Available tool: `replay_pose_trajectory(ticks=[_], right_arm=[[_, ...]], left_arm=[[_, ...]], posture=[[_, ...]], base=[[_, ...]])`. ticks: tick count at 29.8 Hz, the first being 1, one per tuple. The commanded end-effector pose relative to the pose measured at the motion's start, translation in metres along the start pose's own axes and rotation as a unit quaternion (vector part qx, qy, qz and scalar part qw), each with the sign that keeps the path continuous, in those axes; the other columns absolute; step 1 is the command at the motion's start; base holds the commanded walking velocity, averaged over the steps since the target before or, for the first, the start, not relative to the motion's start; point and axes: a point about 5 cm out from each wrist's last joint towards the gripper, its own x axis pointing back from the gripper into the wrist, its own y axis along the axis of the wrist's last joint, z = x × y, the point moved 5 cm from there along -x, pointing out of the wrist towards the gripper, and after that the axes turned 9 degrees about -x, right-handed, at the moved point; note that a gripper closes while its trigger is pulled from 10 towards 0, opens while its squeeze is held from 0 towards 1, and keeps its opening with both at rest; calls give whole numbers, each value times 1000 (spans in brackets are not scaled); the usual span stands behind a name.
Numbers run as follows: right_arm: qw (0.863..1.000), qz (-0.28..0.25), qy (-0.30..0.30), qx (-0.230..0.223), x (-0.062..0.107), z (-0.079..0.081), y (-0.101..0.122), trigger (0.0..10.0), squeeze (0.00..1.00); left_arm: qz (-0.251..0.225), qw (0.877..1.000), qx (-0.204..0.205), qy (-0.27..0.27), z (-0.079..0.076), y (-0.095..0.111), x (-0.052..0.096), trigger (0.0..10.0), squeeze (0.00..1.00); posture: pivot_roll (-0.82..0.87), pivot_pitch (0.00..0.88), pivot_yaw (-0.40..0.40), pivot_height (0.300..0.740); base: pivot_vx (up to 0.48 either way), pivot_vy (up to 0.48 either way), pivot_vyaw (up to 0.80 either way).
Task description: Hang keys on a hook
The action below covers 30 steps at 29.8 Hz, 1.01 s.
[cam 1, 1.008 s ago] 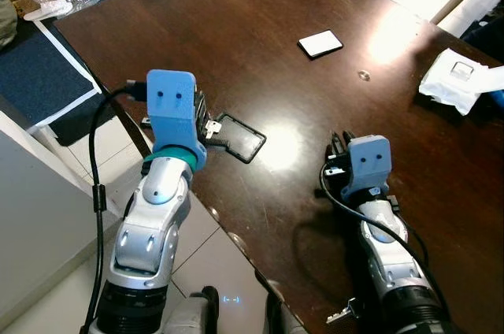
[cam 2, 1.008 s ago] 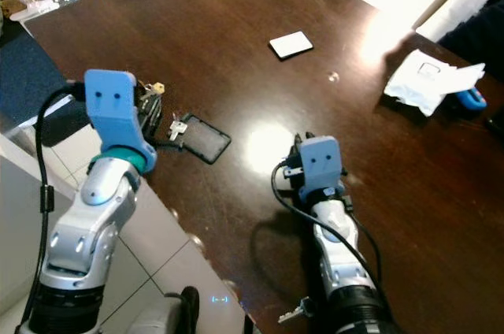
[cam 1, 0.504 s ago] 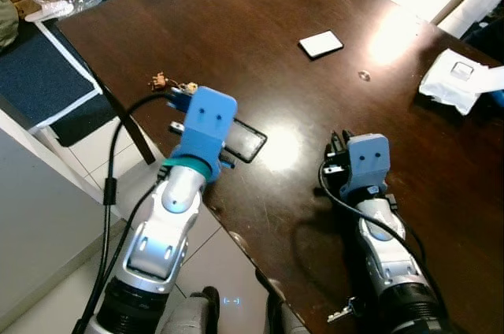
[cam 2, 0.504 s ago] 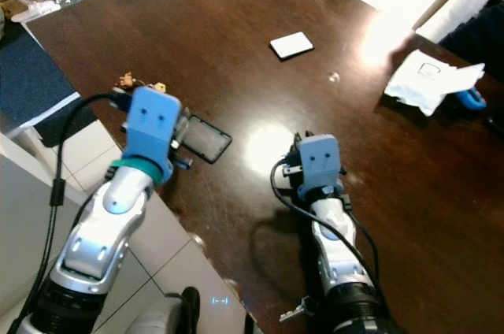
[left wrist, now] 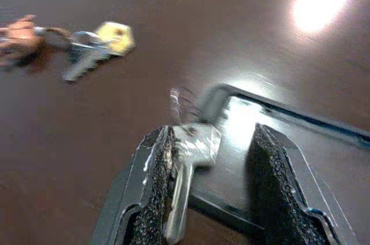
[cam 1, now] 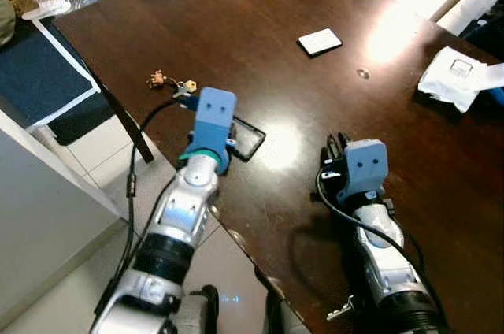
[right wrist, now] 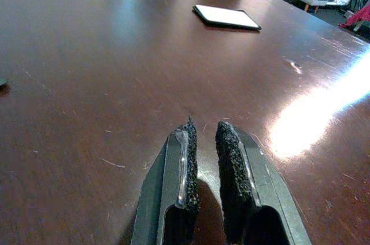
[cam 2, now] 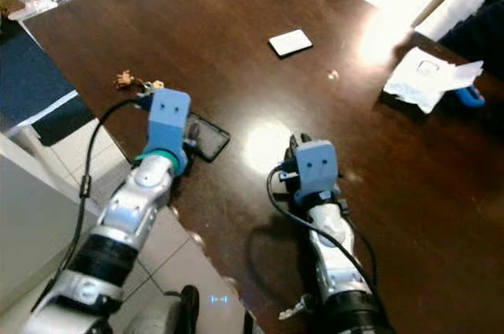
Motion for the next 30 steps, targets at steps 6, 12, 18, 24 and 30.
replay_pose_trajectory(ticks=[6, 12, 18, 24, 30], right_arm=[[998, 57, 4, 0, 14, 5, -29, 10000, 0], [998, 56, 2, -2, 13, 5, -28, 10000, 0], [999, 54, 1, -2, 11, 4, -27, 10000, 0], [999, 53, 3, -1, 10, 4, -26, 10000, 0], [999, 53, 4, -2, 9, 5, -25, 10000, 0]], left_arm=[[25, 1000, -7, 10, 6, -19, -4, 10000, 0], [47, 998, -33, 7, 13, -42, -3, 10000, 0], [76, 995, -66, -20, 12, -75, 8, 0, 0], [83, 994, -69, -26, 10, -82, 11, 0, 0], [82, 994, -65, -31, 8, -82, 11, 0, 0]], posture=[[1, 240, 128, 740], [3, 233, 130, 740], [4, 231, 127, 740], [6, 232, 125, 740], [9, 232, 123, 740]], base=[[0, 0, 0], [0, 0, 0], [0, 0, 0], [0, 0, 0], [0, 0, 0]])
